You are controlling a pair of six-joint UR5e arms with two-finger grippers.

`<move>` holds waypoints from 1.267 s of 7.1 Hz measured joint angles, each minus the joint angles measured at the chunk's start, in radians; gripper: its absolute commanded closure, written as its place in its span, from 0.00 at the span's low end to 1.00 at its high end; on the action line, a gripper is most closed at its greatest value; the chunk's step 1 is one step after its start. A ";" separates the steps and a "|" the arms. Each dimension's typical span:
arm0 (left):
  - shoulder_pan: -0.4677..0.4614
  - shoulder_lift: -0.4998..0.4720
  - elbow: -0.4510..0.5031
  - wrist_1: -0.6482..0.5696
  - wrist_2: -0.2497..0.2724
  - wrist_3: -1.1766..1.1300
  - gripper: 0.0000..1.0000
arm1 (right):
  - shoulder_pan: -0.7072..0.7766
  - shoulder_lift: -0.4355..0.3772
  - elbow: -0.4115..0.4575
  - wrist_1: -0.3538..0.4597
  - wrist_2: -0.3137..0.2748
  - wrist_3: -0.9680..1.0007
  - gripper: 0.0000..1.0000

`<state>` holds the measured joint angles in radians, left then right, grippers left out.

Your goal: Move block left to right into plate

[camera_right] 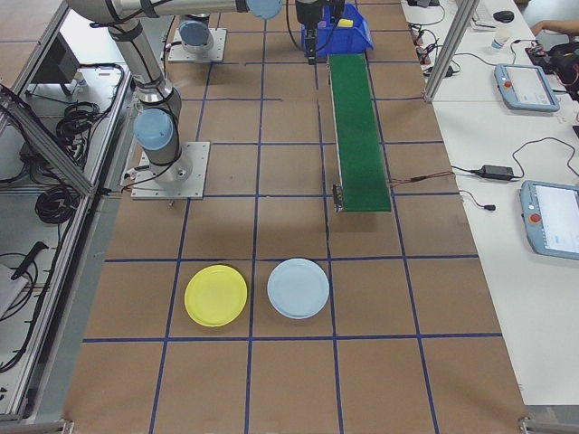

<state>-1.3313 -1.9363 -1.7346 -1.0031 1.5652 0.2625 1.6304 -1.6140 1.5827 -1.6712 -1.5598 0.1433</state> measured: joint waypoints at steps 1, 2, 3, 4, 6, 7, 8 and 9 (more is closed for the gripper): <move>0.000 -0.001 -0.032 0.002 -0.001 0.000 0.00 | 0.000 0.000 0.002 0.004 -0.008 0.002 0.00; 0.000 -0.001 -0.052 0.002 -0.002 0.000 0.00 | 0.000 0.000 0.004 0.007 -0.011 0.003 0.00; 0.000 -0.001 -0.068 0.002 -0.002 0.003 0.03 | 0.001 0.000 0.006 0.008 -0.011 0.005 0.00; 0.000 -0.001 -0.084 0.002 0.000 0.007 0.36 | -0.001 0.000 0.006 0.008 -0.011 0.006 0.00; 0.000 0.001 -0.098 0.003 0.007 0.009 0.69 | -0.007 0.001 0.006 0.008 -0.011 0.007 0.00; 0.000 0.012 -0.089 0.006 0.011 0.008 0.69 | -0.006 0.001 0.006 0.009 -0.010 0.007 0.00; 0.000 0.045 -0.060 0.009 0.015 0.011 0.69 | -0.006 0.001 0.006 0.009 -0.011 0.006 0.00; -0.003 0.102 -0.009 0.003 0.016 0.012 0.69 | -0.007 -0.001 0.006 0.010 -0.012 0.005 0.00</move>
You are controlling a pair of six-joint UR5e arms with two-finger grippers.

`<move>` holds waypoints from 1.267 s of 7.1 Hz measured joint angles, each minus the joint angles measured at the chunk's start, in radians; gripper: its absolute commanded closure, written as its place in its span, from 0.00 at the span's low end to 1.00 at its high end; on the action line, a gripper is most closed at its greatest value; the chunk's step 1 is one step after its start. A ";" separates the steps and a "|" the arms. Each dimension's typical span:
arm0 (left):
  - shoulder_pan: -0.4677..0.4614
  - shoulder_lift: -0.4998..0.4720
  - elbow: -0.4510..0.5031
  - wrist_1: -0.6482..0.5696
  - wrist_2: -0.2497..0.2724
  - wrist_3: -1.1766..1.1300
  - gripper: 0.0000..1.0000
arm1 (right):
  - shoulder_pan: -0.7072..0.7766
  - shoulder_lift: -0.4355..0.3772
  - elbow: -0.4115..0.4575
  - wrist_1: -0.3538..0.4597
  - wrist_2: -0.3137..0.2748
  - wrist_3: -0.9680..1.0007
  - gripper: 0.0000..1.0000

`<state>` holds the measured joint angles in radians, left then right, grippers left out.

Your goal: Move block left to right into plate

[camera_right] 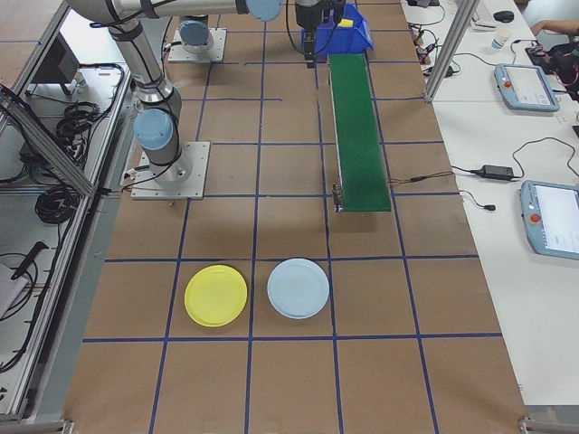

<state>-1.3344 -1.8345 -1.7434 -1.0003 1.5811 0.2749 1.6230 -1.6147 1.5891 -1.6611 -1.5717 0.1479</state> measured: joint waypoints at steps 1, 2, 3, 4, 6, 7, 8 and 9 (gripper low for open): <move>-0.009 0.067 0.056 -0.015 -0.004 0.001 0.69 | -0.001 -0.001 0.000 0.001 0.000 -0.001 0.00; -0.034 0.116 0.105 -0.025 -0.009 0.000 0.69 | -0.001 -0.001 0.000 0.001 0.000 -0.001 0.00; -0.079 0.134 0.137 -0.027 -0.017 -0.006 0.69 | -0.001 -0.001 0.000 0.001 0.001 0.001 0.00; -0.135 0.111 0.148 -0.023 -0.030 -0.021 0.68 | 0.000 -0.001 0.001 0.001 0.001 0.002 0.00; -0.228 -0.014 0.145 0.032 -0.087 -0.095 0.67 | 0.004 -0.002 0.001 0.001 0.000 0.002 0.00; -0.262 -0.073 0.141 0.069 -0.113 -0.133 0.65 | 0.004 -0.002 0.002 0.001 0.000 0.002 0.00; -0.288 -0.110 0.137 0.088 -0.125 -0.153 0.40 | 0.003 -0.002 0.002 0.002 -0.001 0.002 0.00; -0.313 -0.128 0.133 0.099 -0.132 -0.161 0.00 | 0.003 -0.003 0.002 0.002 -0.001 0.001 0.00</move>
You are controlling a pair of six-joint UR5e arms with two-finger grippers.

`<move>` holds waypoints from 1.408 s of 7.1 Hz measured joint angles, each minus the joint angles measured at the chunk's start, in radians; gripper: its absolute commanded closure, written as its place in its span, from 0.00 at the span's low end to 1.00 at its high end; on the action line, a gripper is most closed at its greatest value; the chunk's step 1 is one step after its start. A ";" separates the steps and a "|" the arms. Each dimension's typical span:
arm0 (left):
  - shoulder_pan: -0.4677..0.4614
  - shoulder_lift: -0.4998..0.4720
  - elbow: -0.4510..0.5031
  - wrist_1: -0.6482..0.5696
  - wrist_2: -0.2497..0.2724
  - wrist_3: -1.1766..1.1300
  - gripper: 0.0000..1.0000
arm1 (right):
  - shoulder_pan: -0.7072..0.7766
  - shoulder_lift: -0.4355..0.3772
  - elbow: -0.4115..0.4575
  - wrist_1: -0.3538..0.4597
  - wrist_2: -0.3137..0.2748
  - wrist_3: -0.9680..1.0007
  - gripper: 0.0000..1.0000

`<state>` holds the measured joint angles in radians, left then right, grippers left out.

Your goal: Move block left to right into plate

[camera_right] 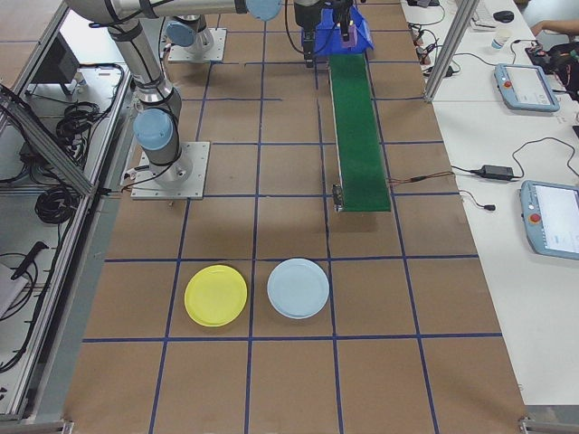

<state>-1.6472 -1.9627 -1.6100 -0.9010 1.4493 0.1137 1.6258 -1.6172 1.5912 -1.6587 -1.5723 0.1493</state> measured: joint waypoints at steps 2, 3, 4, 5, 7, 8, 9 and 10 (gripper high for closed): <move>-0.030 -0.019 -0.002 0.021 -0.002 -0.002 0.00 | -0.001 0.000 0.001 0.000 0.000 0.000 0.00; -0.033 -0.022 0.000 0.024 0.000 0.000 0.00 | 0.000 0.000 0.001 0.000 0.000 0.000 0.00; -0.033 -0.019 0.006 0.025 0.005 0.004 0.00 | -0.001 0.000 0.001 0.000 0.000 0.000 0.00; -0.029 -0.003 0.019 0.025 0.017 0.009 0.00 | -0.002 0.001 0.001 0.000 0.000 0.000 0.00; 0.064 0.053 0.052 0.009 0.075 0.051 0.00 | -0.003 0.002 0.001 -0.001 0.000 0.001 0.00; 0.135 0.060 0.052 -0.003 0.084 0.121 0.00 | -0.005 0.002 0.001 -0.001 0.000 0.001 0.00; 0.192 0.044 0.053 -0.008 0.083 0.198 0.00 | -0.006 0.001 0.000 -0.001 0.000 0.001 0.00; 0.231 0.012 0.058 -0.007 0.082 0.257 0.00 | -0.007 0.001 0.000 -0.001 0.001 0.000 0.00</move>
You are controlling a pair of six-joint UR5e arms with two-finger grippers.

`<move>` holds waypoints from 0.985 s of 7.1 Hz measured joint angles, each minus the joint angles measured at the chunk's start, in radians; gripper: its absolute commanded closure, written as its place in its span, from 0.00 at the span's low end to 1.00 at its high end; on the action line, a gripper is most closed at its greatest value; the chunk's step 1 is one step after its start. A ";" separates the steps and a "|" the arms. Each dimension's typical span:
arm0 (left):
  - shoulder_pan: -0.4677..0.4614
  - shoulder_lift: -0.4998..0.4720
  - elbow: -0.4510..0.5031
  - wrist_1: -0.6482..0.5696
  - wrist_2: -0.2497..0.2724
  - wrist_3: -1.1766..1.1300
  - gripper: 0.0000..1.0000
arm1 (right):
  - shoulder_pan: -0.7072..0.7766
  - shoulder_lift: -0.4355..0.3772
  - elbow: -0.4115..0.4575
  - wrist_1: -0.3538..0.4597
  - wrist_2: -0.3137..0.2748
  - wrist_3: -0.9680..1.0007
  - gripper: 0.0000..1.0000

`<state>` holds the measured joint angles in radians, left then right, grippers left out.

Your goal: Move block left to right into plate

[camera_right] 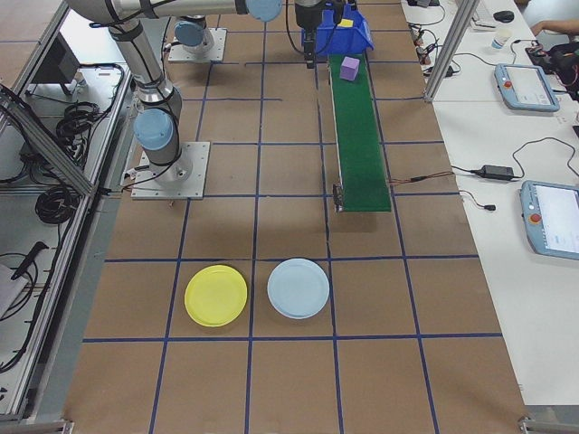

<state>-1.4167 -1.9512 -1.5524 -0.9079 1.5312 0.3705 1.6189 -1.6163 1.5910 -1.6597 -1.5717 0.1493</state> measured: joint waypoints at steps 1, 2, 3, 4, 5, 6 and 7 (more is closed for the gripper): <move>0.020 -0.040 0.004 0.005 0.003 0.035 0.00 | -0.001 0.000 0.000 0.000 0.000 -0.001 0.00; 0.028 -0.075 0.001 0.009 0.008 0.049 0.00 | -0.002 0.001 0.000 0.000 0.000 -0.004 0.00; 0.031 -0.106 -0.006 0.012 0.011 0.055 0.00 | -0.002 0.001 -0.001 0.000 0.000 -0.006 0.00; 0.032 -0.130 -0.013 0.016 0.013 0.058 0.00 | -0.004 0.001 -0.003 0.001 0.000 -0.013 0.00; 0.033 -0.144 -0.017 0.020 0.016 0.061 0.00 | -0.011 0.003 -0.006 0.002 0.000 -0.035 0.00; 0.033 -0.149 -0.017 0.022 0.022 0.064 0.00 | -0.031 0.003 -0.008 0.003 0.001 -0.064 0.00; 0.033 -0.151 -0.012 0.022 0.035 0.066 0.00 | -0.075 0.003 -0.005 0.006 0.003 -0.083 0.00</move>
<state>-1.3836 -2.1023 -1.5643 -0.8854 1.5666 0.4360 1.5436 -1.6132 1.5858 -1.6541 -1.5689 0.0659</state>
